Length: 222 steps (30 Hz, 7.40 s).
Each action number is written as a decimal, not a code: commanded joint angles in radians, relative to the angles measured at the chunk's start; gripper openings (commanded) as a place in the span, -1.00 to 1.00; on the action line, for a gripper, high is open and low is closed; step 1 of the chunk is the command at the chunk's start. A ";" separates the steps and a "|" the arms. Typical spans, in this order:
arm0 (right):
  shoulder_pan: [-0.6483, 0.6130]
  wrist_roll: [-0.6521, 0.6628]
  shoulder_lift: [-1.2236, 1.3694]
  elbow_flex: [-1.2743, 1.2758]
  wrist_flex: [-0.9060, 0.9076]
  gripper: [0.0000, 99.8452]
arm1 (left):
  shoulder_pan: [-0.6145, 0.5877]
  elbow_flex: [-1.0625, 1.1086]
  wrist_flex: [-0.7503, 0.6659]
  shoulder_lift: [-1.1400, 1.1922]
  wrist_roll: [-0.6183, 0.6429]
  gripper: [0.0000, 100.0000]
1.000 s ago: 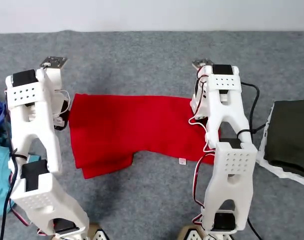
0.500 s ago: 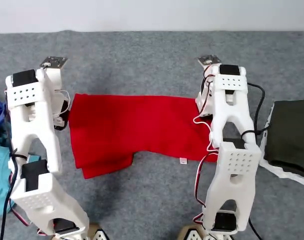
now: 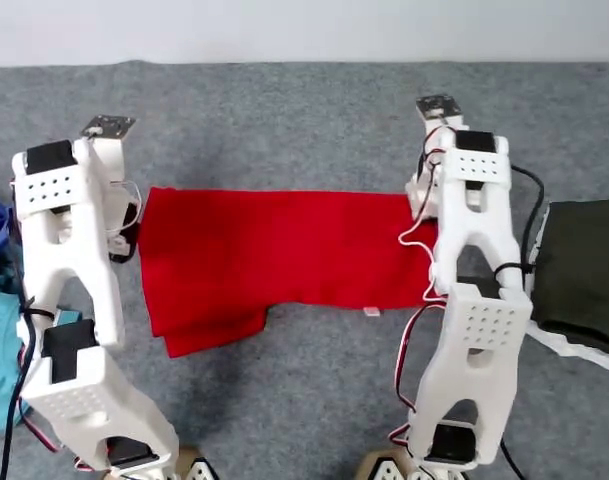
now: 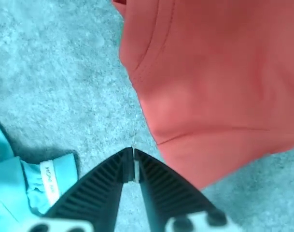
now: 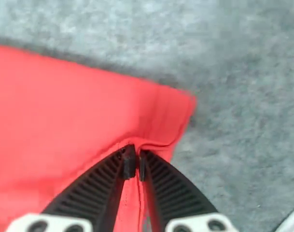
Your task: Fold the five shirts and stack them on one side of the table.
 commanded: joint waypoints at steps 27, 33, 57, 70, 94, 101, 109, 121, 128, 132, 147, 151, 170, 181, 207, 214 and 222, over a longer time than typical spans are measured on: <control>0.033 -0.020 -0.122 -0.044 0.045 -0.56 | 0.000 0.031 0.026 -0.058 0.003 -0.99; -0.045 -0.017 -0.157 -0.044 -0.016 -0.63 | 0.000 0.031 0.026 -0.058 0.005 -0.99; -0.154 0.069 0.047 -0.052 -0.303 -0.94 | -0.002 0.028 0.026 -0.058 0.000 -0.99; -0.130 0.069 -0.005 -0.233 0.124 -0.93 | 0.213 -0.099 0.009 -0.126 0.000 -0.99; -0.064 0.063 0.142 -0.230 0.420 -0.96 | 0.258 -0.969 0.005 0.809 0.002 -0.99; -0.036 0.063 0.197 -0.230 0.421 -0.98 | 0.180 -1.069 0.006 0.904 0.000 -0.99; -0.024 0.069 0.197 -0.232 0.421 -0.98 | 0.175 -1.173 0.028 0.895 0.005 -0.99; -0.035 0.068 -0.056 -0.236 0.378 -0.98 | 0.361 -1.055 0.029 0.582 0.003 -0.99; -0.035 0.068 -0.021 -0.232 0.173 -0.98 | 0.330 -0.863 0.029 0.430 0.006 -0.99; -0.038 0.069 0.081 -0.235 0.085 -0.98 | 0.321 -0.722 0.028 0.367 0.002 -0.99; -0.039 0.069 0.159 -0.282 -0.036 -0.98 | 0.319 -0.542 0.028 0.176 0.000 -0.99; -0.039 0.069 0.130 -0.325 0.128 -0.98 | 0.319 -0.495 0.028 0.143 -0.002 -0.99; 0.022 0.068 0.117 -0.325 0.338 -0.98 | 0.276 -0.486 0.028 0.133 0.003 -0.99; -0.038 0.061 0.090 -0.427 0.252 -0.77 | 0.276 -0.479 0.028 0.133 0.003 -0.99; -0.054 0.068 0.380 -0.681 0.142 -0.98 | 0.276 -0.478 0.028 0.144 0.002 -0.99; -0.054 0.069 0.481 -0.795 0.022 -0.98 | 0.276 -0.478 0.028 0.144 0.002 -0.99; -0.054 0.068 0.509 -0.962 0.067 -0.97 | 0.276 -0.478 0.028 0.138 0.002 -0.99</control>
